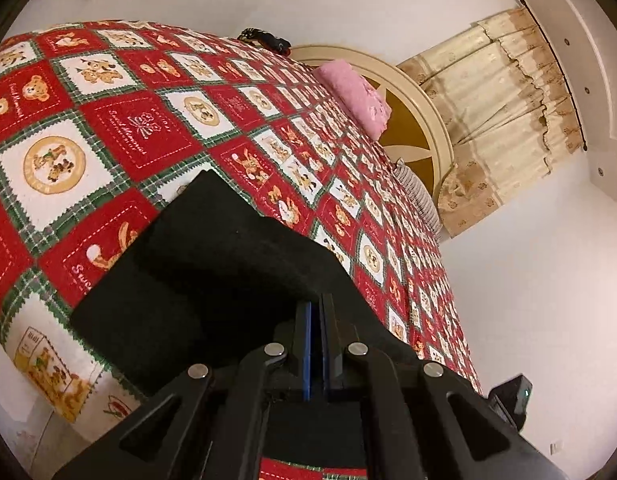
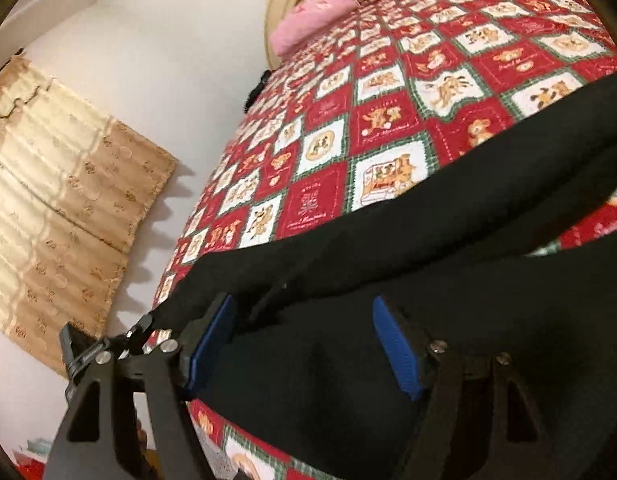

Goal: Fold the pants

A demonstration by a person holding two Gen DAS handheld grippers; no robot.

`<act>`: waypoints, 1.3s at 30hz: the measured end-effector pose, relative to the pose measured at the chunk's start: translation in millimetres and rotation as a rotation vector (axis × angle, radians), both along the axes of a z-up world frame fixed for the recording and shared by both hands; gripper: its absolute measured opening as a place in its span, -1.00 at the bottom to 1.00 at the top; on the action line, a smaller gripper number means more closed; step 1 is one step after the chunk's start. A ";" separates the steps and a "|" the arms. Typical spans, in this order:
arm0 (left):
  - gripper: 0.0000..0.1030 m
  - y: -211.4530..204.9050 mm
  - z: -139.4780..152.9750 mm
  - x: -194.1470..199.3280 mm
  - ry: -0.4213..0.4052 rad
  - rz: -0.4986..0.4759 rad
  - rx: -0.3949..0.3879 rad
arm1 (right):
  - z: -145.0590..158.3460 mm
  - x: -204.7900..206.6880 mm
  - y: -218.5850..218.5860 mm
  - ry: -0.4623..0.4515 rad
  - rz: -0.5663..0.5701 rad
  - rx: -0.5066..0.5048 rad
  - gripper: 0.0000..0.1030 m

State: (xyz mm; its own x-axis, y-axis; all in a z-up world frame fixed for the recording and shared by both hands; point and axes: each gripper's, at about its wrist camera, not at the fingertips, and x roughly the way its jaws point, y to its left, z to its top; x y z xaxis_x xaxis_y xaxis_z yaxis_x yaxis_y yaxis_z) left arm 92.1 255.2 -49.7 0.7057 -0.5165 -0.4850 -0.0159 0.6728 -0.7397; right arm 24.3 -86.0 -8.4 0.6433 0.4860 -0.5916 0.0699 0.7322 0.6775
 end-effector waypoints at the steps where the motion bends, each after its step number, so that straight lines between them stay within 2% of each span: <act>1: -0.94 -0.2 -1.4 0.6 0.002 -0.003 0.003 | 0.2 4.4 1.2 0.009 -0.014 -0.012 0.47; 7: -0.94 -0.4 -19.3 -2.1 0.028 -0.017 0.048 | -15.3 35.8 -2.4 0.140 -0.115 -0.012 0.47; 8: -0.94 1.2 -23.1 -1.2 0.042 -0.016 0.036 | -16.4 37.3 -3.4 0.148 -0.132 -0.005 0.32; 9: -0.94 2.5 -25.4 -0.7 0.050 -0.015 0.029 | -15.5 38.2 -3.9 0.162 -0.155 -0.026 0.10; 10: -0.94 3.8 -26.8 0.7 0.058 -0.015 0.021 | -14.5 37.7 -3.2 0.170 -0.160 -0.056 -0.71; 11: -0.94 4.9 -27.0 1.4 0.059 -0.015 0.018 | -16.4 38.9 -3.3 0.176 -0.147 -0.062 -0.85; 13: -0.94 5.8 -21.0 4.0 0.044 -0.019 0.023 | -24.2 34.9 -10.3 0.187 -0.139 -0.009 -0.87; 15: -0.94 5.4 -10.1 4.6 0.020 -0.025 0.028 | -19.5 27.5 -16.3 0.151 -0.129 0.012 -0.88; 20: -0.94 8.0 18.7 -5.9 -0.048 -0.046 0.035 | 40.8 -20.9 -21.4 -0.080 -0.103 -0.068 -0.88; 25: -0.94 19.3 21.1 -23.0 -0.051 -0.065 0.024 | 70.3 -78.8 -9.2 -0.193 -0.064 -0.122 -0.88; 30: -0.94 20.9 -3.9 -38.8 0.005 -0.072 0.137 | 45.8 -116.7 19.5 -0.151 0.010 -0.233 -0.88; 35: -0.94 16.2 -38.9 -37.4 0.109 -0.063 0.257 | -0.7 -126.6 33.3 -0.041 0.059 -0.313 -0.88; 37: -0.93 16.3 -40.6 -39.0 0.100 -0.059 0.256 | -12.5 -125.8 29.9 0.005 0.059 -0.327 -0.88; 39: -0.93 16.7 -38.1 -38.1 0.102 -0.065 0.257 | -10.7 -126.2 23.8 0.000 0.071 -0.298 -0.87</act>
